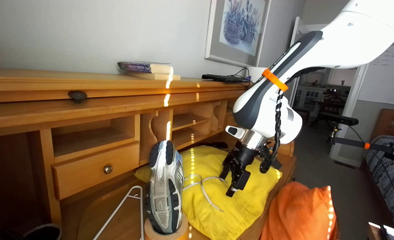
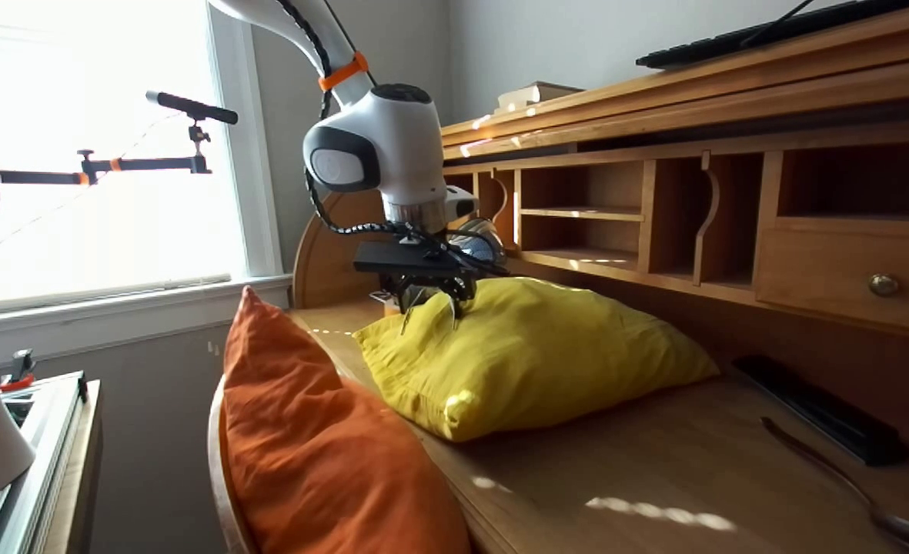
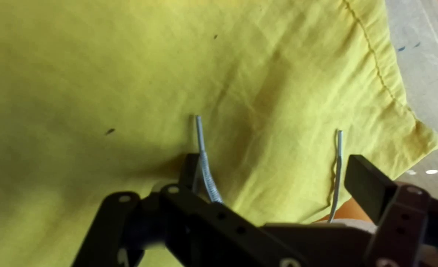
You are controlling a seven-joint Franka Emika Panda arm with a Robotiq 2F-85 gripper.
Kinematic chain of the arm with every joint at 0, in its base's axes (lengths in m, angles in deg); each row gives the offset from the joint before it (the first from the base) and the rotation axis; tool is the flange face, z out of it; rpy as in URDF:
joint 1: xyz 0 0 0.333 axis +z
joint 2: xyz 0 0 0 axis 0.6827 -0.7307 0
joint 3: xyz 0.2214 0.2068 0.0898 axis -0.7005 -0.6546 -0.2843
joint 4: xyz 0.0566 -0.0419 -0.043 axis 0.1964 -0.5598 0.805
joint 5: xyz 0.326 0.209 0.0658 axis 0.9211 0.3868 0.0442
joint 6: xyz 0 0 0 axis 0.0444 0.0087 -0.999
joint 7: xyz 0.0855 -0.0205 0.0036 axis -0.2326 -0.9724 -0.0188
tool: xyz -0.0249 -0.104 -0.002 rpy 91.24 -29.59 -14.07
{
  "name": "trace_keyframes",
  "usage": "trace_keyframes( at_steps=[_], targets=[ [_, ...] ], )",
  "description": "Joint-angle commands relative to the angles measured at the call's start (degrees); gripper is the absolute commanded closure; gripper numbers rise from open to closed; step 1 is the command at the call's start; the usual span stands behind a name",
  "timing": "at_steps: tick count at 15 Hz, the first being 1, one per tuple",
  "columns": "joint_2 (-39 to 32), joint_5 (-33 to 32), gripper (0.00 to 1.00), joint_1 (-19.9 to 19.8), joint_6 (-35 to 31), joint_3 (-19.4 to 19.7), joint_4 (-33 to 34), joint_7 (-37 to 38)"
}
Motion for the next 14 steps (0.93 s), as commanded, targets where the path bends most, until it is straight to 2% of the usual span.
trace_keyframes(
  at_steps=[1, 5, 14],
  targets=[
    [-0.1, 2.2, 0.0, -0.1, 1.0, -1.0, 0.2, 0.6],
    [0.4, 2.3, 0.0, 0.5, 1.3, -2.0, -0.2, 3.7],
    [1.5, -0.2, 0.0, 3.1, 0.2, -2.2, -1.3, 15.6]
  ],
)
